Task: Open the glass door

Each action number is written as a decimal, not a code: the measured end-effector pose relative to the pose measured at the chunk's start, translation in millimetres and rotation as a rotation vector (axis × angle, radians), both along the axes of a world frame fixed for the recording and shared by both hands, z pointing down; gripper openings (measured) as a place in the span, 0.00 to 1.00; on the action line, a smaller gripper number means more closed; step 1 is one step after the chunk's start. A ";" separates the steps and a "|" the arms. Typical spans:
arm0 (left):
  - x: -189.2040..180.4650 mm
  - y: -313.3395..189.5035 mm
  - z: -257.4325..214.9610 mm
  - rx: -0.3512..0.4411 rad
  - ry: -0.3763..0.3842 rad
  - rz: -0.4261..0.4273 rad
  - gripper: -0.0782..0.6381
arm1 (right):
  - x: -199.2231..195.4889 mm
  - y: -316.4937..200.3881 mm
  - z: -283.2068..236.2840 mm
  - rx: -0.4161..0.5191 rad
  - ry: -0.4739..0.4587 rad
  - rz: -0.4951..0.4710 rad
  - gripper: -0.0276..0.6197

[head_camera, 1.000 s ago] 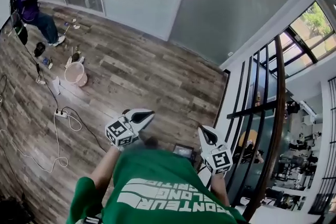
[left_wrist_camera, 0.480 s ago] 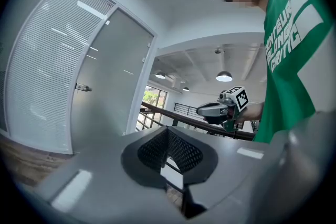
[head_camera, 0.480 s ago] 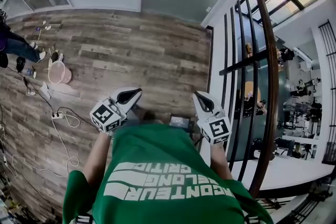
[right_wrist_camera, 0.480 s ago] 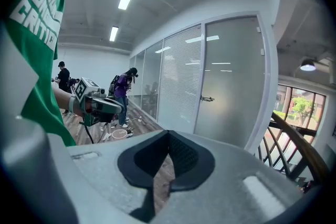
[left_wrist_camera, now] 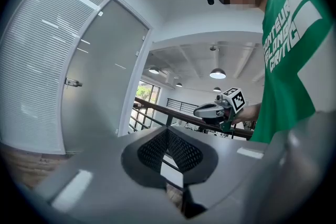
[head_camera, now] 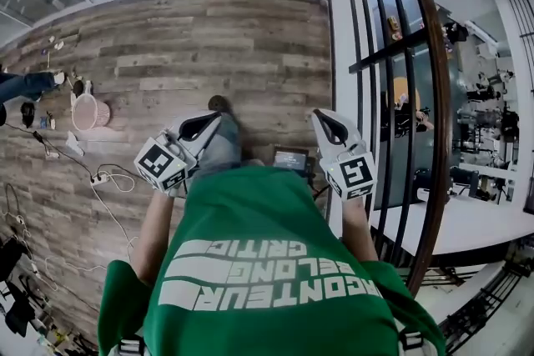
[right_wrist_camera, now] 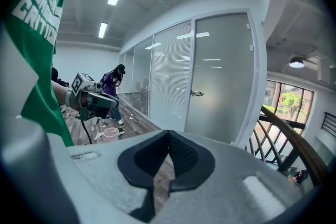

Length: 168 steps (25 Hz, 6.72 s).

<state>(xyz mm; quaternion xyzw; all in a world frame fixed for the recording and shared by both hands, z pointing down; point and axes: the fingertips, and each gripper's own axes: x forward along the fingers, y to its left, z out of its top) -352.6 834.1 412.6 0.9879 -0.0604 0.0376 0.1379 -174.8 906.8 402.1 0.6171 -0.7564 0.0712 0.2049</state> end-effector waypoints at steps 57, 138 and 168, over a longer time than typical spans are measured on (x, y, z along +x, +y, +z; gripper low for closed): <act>265.4 -358.5 -24.8 -0.034 -0.048 -0.058 0.12 | 275.9 -372.8 -1.0 -0.072 -0.063 -0.053 0.03; 211.0 -746.4 23.4 -0.055 -0.020 -0.973 0.12 | 167.1 -1065.8 202.2 -0.554 0.530 -0.816 0.24; 194.2 -778.5 40.9 -0.101 -0.027 -1.052 0.12 | 129.1 -1059.3 251.0 -0.372 0.280 -1.050 0.03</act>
